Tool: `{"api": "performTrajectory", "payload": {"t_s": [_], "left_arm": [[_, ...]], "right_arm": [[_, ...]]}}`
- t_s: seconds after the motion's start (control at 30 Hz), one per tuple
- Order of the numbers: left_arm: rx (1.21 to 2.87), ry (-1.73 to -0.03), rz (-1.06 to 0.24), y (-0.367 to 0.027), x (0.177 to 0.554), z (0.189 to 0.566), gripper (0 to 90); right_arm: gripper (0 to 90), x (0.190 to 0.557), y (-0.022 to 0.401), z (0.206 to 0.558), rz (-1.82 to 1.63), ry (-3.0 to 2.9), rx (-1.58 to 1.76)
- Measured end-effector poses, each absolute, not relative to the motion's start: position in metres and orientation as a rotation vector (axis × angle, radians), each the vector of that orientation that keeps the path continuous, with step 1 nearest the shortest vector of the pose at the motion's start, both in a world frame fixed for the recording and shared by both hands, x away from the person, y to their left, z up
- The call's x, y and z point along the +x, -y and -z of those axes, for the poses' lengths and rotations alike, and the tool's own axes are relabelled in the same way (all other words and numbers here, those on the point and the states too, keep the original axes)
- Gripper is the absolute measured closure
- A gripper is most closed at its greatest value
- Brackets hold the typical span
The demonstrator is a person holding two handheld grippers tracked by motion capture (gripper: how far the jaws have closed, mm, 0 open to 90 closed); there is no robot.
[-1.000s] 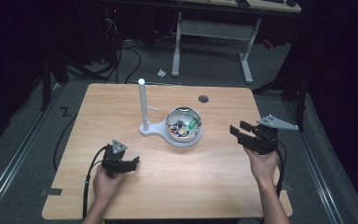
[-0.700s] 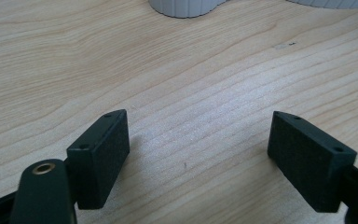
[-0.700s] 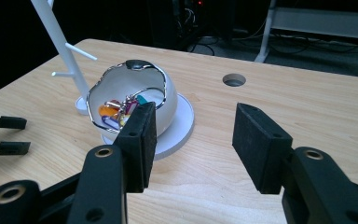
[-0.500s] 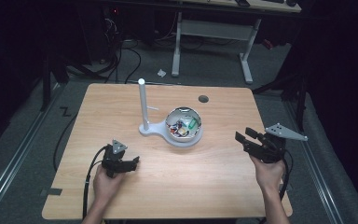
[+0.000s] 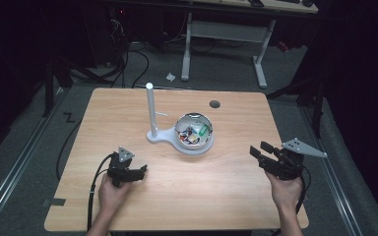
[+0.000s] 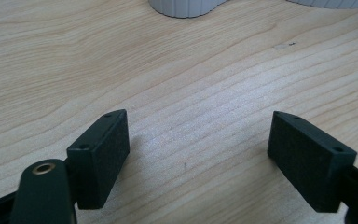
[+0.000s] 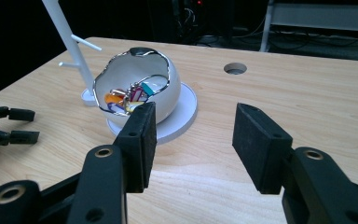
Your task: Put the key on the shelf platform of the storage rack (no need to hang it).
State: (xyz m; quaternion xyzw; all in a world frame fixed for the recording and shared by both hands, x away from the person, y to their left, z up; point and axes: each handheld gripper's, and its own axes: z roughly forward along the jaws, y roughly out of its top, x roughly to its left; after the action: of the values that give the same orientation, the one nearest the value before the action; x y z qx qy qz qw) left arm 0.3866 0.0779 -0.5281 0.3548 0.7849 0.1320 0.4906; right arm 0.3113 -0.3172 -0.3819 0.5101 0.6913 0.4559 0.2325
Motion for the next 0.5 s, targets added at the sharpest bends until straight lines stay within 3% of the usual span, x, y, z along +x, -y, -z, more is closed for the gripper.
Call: {"api": "performTrajectory", "payload": {"t_s": [0.5], "left_arm": [[0.864, -1.904, -0.321, -0.078, 0.387, 0.528, 21.0]], "right_arm": [[49.9, 0.3, 0.318, 0.401, -1.264, -1.898, 1.431]]}}
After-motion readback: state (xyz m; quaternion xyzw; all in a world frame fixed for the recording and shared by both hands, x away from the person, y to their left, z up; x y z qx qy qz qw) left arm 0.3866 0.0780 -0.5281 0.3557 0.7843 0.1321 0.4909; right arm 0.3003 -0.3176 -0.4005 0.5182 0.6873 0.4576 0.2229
